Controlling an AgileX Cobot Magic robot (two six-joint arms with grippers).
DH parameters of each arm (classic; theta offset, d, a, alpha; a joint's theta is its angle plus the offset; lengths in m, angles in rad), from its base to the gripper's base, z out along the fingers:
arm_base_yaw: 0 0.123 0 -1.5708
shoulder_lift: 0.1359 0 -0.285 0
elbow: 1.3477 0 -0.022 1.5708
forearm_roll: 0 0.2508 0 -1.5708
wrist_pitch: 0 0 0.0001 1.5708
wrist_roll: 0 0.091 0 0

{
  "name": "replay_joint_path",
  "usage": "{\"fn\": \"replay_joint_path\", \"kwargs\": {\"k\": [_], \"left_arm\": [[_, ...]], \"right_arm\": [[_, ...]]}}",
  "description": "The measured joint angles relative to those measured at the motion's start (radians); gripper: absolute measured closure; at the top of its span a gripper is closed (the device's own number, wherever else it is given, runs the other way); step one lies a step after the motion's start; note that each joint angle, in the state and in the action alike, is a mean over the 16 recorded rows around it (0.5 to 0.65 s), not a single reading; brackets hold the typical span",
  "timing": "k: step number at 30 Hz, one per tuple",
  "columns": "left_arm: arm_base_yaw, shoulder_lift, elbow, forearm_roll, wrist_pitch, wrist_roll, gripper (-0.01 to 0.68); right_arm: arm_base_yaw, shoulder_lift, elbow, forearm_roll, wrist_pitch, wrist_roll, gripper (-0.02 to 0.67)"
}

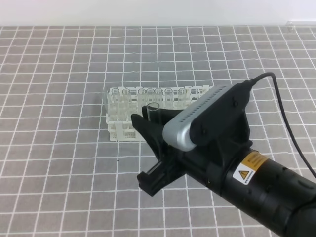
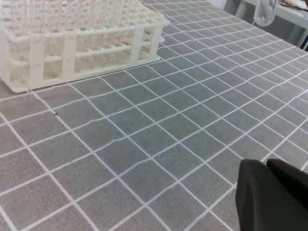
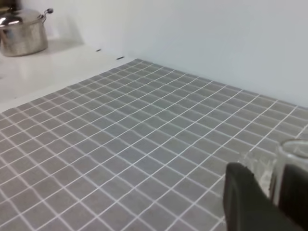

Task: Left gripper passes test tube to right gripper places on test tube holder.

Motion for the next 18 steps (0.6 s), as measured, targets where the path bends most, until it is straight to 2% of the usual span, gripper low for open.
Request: {"fn": "replay_joint_path", "kwargs": {"k": [10, 13, 18], "left_arm": [[0.000, -0.003, -0.003, 0.000, 0.004, 0.000, 0.673], [-0.001, -0.004, -0.005, 0.000, 0.006, 0.000, 0.673], [0.000, -0.003, -0.004, 0.000, 0.005, 0.000, 0.673]], "right_arm": [[-0.085, -0.032, 0.075, 0.082, -0.184, -0.113, 0.640], [-0.139, -0.031, 0.108, 0.037, -0.268, -0.068, 0.640], [-0.245, 0.006, 0.142, -0.111, -0.393, 0.107, 0.640]]}}
